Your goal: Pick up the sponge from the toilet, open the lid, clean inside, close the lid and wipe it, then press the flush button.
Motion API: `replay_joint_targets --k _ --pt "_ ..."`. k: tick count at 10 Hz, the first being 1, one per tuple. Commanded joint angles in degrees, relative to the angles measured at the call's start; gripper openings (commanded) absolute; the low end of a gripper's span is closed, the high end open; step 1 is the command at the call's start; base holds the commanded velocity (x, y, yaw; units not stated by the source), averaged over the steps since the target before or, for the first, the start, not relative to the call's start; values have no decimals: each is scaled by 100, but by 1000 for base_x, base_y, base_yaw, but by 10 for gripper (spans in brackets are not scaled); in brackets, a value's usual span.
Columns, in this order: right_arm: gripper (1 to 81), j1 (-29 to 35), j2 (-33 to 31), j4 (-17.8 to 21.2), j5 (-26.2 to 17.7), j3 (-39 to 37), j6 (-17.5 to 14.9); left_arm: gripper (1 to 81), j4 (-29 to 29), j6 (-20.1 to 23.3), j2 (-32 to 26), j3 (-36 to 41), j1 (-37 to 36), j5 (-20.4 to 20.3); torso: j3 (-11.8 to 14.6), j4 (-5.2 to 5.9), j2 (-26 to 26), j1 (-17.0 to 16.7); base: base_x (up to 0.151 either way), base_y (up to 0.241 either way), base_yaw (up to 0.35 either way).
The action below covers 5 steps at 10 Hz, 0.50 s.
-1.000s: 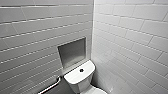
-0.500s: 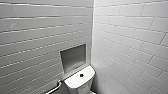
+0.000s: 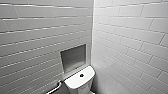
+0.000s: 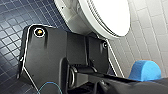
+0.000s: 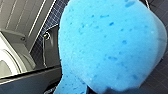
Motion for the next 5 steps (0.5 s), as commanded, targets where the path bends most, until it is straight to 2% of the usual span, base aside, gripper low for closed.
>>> replay_joint_targets --k 1,5 --pt "10 180 30 121 -295 -71 25 10 -144 -97 569 -801 247 -432 0 0 0 0 0 0 0" --pt "10 163 259 50 -295 -325 7 10 -144 -106 1756 -2549 607 -370 2 0 -2 -2 0 0 0"
